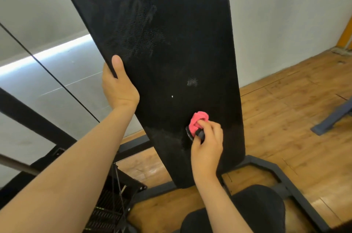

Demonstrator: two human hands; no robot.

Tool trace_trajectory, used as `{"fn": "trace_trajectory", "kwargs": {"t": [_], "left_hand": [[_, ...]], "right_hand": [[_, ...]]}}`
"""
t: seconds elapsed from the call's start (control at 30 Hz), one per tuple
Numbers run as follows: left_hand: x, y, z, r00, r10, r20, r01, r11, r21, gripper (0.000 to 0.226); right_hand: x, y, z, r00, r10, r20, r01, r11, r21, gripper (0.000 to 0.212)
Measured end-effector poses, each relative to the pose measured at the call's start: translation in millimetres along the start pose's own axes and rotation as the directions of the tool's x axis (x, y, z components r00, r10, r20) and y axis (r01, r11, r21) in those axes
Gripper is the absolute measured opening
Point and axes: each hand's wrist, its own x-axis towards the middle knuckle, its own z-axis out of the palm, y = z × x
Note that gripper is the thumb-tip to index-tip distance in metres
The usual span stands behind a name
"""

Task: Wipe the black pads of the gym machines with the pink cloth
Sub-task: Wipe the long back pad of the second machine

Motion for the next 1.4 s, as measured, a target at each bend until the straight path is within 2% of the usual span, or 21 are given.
{"fn": "trace_trajectory", "kwargs": {"t": [0.1, 0.2, 0.37, 0.47, 0.53, 0.63, 0.8, 0.9, 1.03, 1.1, 1.2, 1.27, 1.4], "left_hand": [[-3.0, 1.4, -0.6, 1.0, -0.017, -0.009, 0.017, 1.0, -0.008, 0.053], [-6.5, 5.1, -1.2, 0.999, -0.036, -0.004, 0.036, 0.999, -0.01, 0.049], [-11.3, 7.6, -2.2, 0.998, -0.063, 0.003, 0.064, 0.997, -0.038, 0.048], [-10.8, 7.8, -3.2, 0.998, -0.066, 0.003, 0.066, 0.997, -0.031, 0.051], [-10.0, 8.9, -3.3, 0.998, -0.068, 0.013, 0.068, 0.997, -0.025, 0.051], [-7.7, 7.1, -4.2, 0.998, -0.057, 0.033, 0.058, 0.998, -0.027, 0.053], [-1.0, 0.3, -2.7, 0.999, -0.039, 0.024, 0.04, 0.997, -0.06, 0.053], [2.0, -3.2, 0.0, 0.999, -0.025, 0.022, 0.027, 0.995, -0.091, 0.053], [3.9, -4.8, 0.2, 0.999, -0.027, 0.046, 0.032, 0.994, -0.108, 0.068], [4.6, -7.0, -1.2, 0.999, -0.005, 0.052, 0.011, 0.993, -0.114, 0.062], [4.0, -8.8, -1.5, 0.998, 0.016, 0.058, -0.01, 0.995, -0.103, 0.05], [2.4, -8.2, -2.2, 0.998, 0.025, 0.058, -0.019, 0.996, -0.092, 0.049], [2.1, -7.3, -2.6, 0.996, 0.049, 0.069, -0.045, 0.997, -0.068, 0.058]], "right_hand": [[-23.0, 1.6, -3.2, 0.985, 0.033, 0.17, -0.023, 0.998, -0.059, 0.029], [-35.2, 1.9, -6.9, 0.933, 0.085, 0.351, -0.075, 0.996, -0.044, 0.03], [-22.3, 0.6, -17.6, 0.903, 0.081, 0.421, -0.096, 0.995, 0.013, 0.03], [-11.0, -3.4, -29.2, 0.934, 0.072, 0.349, -0.094, 0.995, 0.046, 0.035], [9.4, -9.9, -39.0, 0.98, 0.072, 0.187, -0.095, 0.989, 0.116, 0.034], [42.1, -24.3, -40.2, 0.997, 0.071, 0.006, -0.07, 0.976, 0.208, 0.033], [18.7, -32.9, 4.9, 0.994, 0.091, -0.064, -0.084, 0.991, 0.108, 0.036], [-14.8, -25.7, 26.0, 0.99, 0.137, -0.032, -0.134, 0.987, 0.089, 0.036], [-42.0, -20.4, 37.5, 0.992, 0.123, 0.01, -0.123, 0.991, 0.045, 0.04], [-46.3, -20.2, 38.3, 0.992, 0.12, 0.026, -0.121, 0.992, 0.036, 0.04], [-62.4, -18.6, 37.4, 0.987, 0.09, 0.129, -0.092, 0.996, 0.01, 0.041], [-73.5, -14.9, 36.4, 0.974, 0.089, 0.207, -0.097, 0.995, 0.028, 0.04], [-66.5, -8.8, 35.5, 0.956, 0.107, 0.273, -0.141, 0.984, 0.108, 0.027]]}}
